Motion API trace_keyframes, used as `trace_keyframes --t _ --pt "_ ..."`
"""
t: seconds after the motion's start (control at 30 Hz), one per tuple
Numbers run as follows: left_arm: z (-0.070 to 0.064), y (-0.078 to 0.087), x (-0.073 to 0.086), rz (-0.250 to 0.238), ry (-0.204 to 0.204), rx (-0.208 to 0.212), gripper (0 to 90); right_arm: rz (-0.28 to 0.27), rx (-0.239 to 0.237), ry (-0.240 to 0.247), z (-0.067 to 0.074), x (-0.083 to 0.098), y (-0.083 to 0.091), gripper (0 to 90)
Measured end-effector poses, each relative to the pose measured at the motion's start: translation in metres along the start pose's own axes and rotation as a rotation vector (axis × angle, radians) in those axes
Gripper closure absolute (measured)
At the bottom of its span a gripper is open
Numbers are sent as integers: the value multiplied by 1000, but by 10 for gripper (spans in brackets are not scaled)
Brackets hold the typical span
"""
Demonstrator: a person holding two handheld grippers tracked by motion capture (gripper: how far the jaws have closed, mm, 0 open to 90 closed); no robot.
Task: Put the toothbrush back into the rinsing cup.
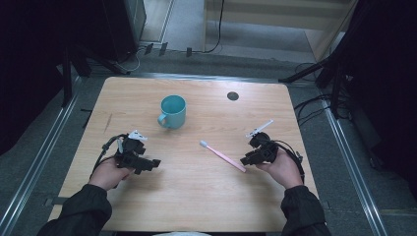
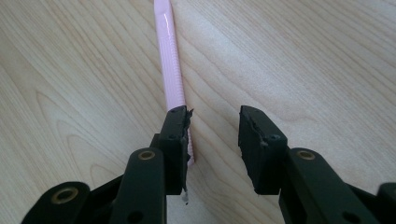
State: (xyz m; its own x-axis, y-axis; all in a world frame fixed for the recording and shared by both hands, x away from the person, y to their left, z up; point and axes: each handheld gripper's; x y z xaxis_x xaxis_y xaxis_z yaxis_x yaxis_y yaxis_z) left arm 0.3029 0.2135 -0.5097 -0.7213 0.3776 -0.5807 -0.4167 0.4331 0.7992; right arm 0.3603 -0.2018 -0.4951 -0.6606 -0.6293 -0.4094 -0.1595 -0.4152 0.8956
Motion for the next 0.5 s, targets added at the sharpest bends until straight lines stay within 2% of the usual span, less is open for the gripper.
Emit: trace_keyframes --t 0.5 --pt "0 1 0 -3 -3 -6 198 0 -3 17 6 -6 3 641"
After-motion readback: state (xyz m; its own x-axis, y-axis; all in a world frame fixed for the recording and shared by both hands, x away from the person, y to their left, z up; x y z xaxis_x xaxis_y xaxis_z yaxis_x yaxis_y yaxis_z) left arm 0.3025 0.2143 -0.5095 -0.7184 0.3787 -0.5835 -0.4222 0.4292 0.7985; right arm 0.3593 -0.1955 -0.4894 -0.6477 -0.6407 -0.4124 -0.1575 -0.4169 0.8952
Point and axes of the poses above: each handheld gripper's, and its own axes: y roughly backward along the jaws, x roughly out of its underside, z roughly to its left, and after that the axes turned 2 degrees about -z, right-handed
